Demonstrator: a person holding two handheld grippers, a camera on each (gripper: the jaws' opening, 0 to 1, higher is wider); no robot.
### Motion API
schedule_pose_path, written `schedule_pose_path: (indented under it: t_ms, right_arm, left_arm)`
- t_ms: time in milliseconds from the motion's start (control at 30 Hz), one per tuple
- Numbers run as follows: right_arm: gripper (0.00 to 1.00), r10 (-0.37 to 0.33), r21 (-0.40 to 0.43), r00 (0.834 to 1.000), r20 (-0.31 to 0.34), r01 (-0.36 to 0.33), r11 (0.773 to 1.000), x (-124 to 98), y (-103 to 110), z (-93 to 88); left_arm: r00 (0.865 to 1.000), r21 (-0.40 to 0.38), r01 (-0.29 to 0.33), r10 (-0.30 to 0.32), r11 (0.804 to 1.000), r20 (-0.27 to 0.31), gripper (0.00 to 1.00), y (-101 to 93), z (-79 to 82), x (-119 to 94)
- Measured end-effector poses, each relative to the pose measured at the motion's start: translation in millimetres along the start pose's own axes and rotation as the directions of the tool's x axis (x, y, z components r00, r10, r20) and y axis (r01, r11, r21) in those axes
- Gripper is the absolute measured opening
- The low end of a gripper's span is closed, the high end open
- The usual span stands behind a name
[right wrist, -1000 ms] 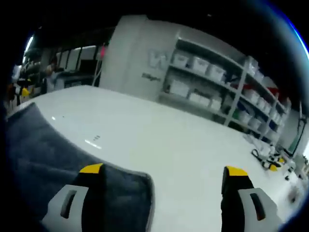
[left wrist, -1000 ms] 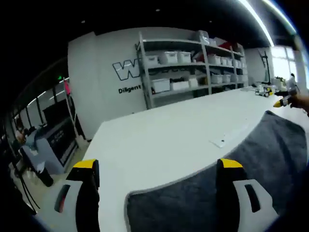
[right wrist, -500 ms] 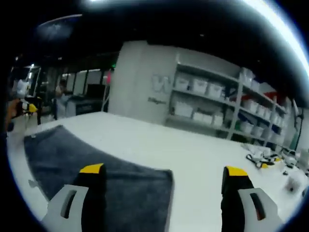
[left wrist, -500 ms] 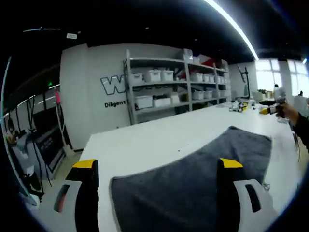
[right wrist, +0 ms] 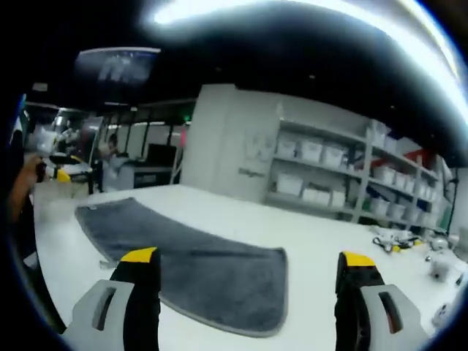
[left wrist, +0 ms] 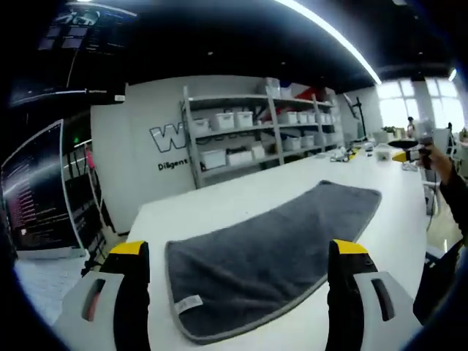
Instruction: Open the folded towel by lifting each exposed corner and separating the folded layers until the towel lies flat within the target outline without major curled edges
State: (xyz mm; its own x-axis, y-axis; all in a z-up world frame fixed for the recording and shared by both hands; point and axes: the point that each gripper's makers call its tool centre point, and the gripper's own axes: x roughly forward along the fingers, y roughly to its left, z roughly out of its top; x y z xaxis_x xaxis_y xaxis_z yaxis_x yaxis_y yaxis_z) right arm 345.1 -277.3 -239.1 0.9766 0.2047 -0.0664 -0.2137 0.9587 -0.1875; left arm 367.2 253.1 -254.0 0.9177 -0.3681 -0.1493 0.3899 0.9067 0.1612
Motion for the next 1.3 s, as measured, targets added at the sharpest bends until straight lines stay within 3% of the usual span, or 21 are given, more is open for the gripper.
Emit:
schedule_pose_path:
  t_ms: [200, 333, 600, 800, 1300]
  right_arm:
    - [1.0, -0.013, 0.013, 1.0, 0.008, 0.013, 1.0, -27.7, 7.7, -8.5]
    - [1.0, -0.016, 0.037, 1.0, 0.015, 0.015, 0.999, -36.6, 9.8, -16.3]
    - [1.0, -0.024, 0.068, 0.999, -0.032, 0.026, 0.997, -30.4, 3.0, -39.6]
    - [1.0, -0.009, 0.088, 0.999, -0.047, 0.014, 0.996, -28.0, 7.2, -49.7]
    - [1.0, 0.002, 0.092, 0.998, -0.056, 0.003, 0.996, -30.4, 9.8, -55.0]
  left_arm:
    - [0.998, -0.046, 0.027, -0.024, 0.999, 0.061, 1.0, -5.5, -3.2, -19.5]
    - [0.998, -0.039, 0.04, -0.038, 0.998, 0.052, 1.0, -8.1, -13.6, -22.9]
    - [0.998, -0.075, 0.019, -0.014, 0.997, 0.058, 0.98, 1.4, -27.3, -24.3]
    - [0.994, -0.065, 0.01, -0.003, 0.998, 0.105, 1.0, -0.6, -18.8, -20.7]
    - [0.998, -0.075, 0.037, -0.032, 0.997, 0.062, 1.0, -15.4, -29.8, -21.5]
